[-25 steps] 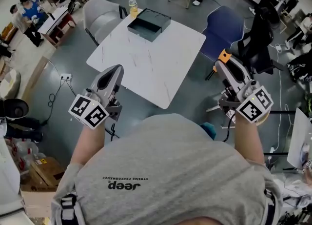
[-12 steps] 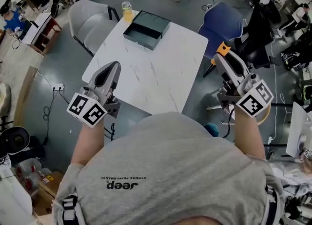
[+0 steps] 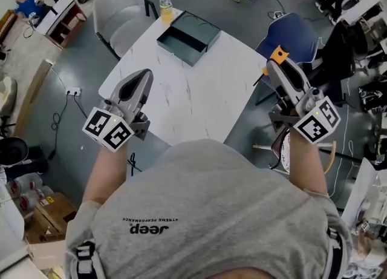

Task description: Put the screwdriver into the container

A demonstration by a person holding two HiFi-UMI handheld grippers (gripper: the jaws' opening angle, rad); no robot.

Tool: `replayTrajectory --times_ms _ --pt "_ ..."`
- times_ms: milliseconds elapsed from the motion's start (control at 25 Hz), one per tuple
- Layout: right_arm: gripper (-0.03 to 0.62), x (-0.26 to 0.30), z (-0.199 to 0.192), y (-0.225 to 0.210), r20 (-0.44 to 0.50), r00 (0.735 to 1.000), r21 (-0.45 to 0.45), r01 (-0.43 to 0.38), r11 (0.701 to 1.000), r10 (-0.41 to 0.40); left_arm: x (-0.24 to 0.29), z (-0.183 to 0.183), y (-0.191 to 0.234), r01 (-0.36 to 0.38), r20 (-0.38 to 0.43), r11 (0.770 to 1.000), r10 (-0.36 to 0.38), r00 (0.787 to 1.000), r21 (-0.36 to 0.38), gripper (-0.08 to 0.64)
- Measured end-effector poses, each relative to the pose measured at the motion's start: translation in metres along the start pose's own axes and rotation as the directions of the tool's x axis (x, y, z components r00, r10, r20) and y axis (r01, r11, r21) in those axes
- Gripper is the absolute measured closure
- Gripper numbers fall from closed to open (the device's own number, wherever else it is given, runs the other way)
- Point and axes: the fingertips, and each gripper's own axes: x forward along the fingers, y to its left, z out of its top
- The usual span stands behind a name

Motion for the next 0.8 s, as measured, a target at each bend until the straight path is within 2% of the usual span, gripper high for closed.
replayTrajectory --times_ms 120,240,360,520,800 --pt "0.492 0.01 -0.003 -0.029 -0.026 0.997 -0.001 -0.076 0.997 0.076 0.013 -0.003 0.004 -0.102 0.008 0.995 0.102 0.995 0.017 0.558" --pt "0.492 0.022 -0.013 -0.061 -0.055 0.989 0.006 -0.137 0.991 0.137 0.022 -0.009 0.01 -0.201 0.013 0.979 0.201 0.979 0.017 0.558" --pt "0.492 0.039 -0.023 -0.088 -0.079 0.983 0.03 -0.163 0.986 0.165 0.027 -0.018 0.019 -0.273 -0.013 0.962 0.273 0.962 0.003 0.558" --pt "0.492 0.07 -0.042 -0.101 -0.118 0.977 0.039 -0.172 0.984 0.175 0.027 -0.02 0.039 -0.29 -0.036 0.957 0.291 0.956 0.031 0.558" --pt "0.492 0.163 -0.083 -0.105 -0.245 0.954 0.009 -0.172 0.985 0.169 0.037 -0.021 0.102 -0.249 -0.036 0.968 0.25 0.967 0.037 0.558"
